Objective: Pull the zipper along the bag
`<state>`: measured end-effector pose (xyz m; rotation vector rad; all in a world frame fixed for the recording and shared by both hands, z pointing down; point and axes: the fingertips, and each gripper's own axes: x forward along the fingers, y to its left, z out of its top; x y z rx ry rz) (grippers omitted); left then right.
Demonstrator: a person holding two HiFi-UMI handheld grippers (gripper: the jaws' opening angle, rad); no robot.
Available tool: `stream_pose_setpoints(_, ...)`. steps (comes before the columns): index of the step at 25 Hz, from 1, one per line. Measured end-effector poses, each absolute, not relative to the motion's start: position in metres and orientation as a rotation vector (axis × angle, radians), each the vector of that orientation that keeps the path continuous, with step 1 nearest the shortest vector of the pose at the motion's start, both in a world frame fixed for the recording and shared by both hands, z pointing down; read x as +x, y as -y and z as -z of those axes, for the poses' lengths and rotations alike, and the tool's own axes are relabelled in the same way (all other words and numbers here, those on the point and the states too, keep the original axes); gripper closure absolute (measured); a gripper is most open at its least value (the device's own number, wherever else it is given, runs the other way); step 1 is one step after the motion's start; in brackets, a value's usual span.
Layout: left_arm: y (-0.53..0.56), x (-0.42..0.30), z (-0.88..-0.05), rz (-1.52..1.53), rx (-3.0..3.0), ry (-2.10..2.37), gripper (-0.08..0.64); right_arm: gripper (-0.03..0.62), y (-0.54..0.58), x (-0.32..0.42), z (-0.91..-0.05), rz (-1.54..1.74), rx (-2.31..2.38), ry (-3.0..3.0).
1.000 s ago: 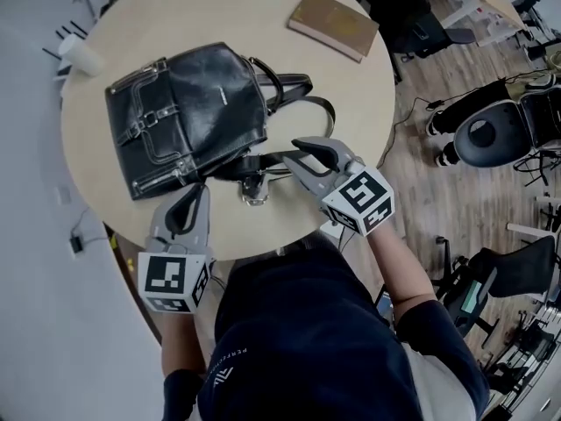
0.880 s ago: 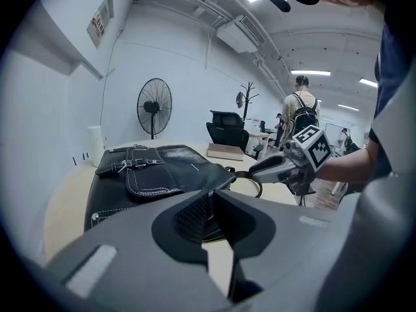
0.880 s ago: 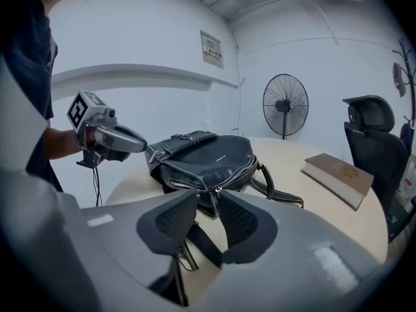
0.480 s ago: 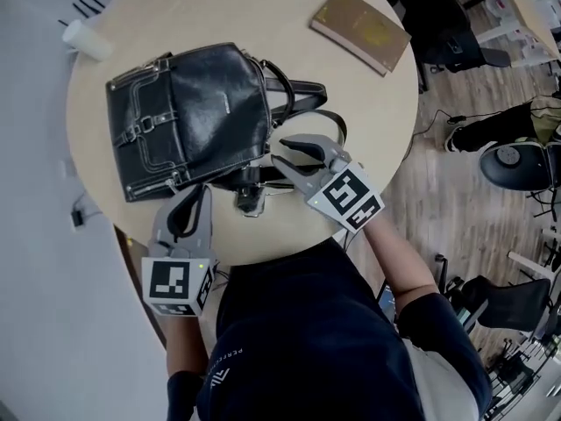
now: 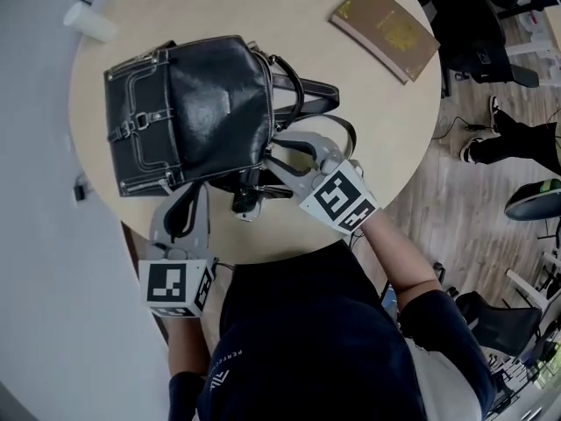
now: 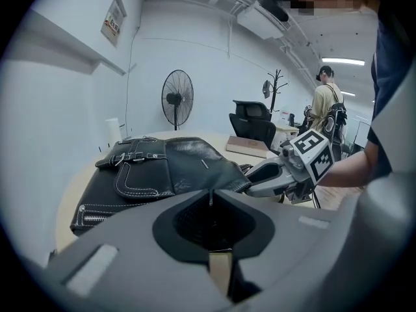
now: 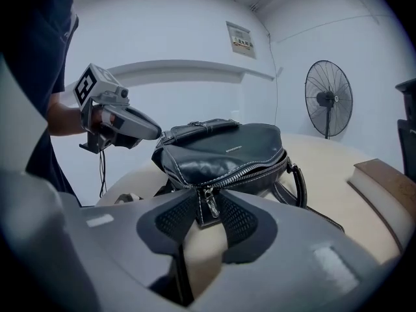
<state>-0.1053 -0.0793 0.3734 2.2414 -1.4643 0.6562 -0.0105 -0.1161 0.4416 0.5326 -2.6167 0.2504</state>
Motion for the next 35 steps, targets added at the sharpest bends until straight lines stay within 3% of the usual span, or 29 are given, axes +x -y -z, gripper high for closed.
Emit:
stream_pose_setpoints(15, 0.091, -0.102, -0.379, -0.671, 2.133, 1.596, 0.525, 0.483, 0.117, -0.018, -0.450, -0.180, 0.392, 2.641)
stream_pose_setpoints(35, 0.094, -0.094, -0.384, -0.695, 2.121, 1.584, 0.540, 0.517, 0.110, -0.017, -0.452, -0.317, 0.200, 2.659)
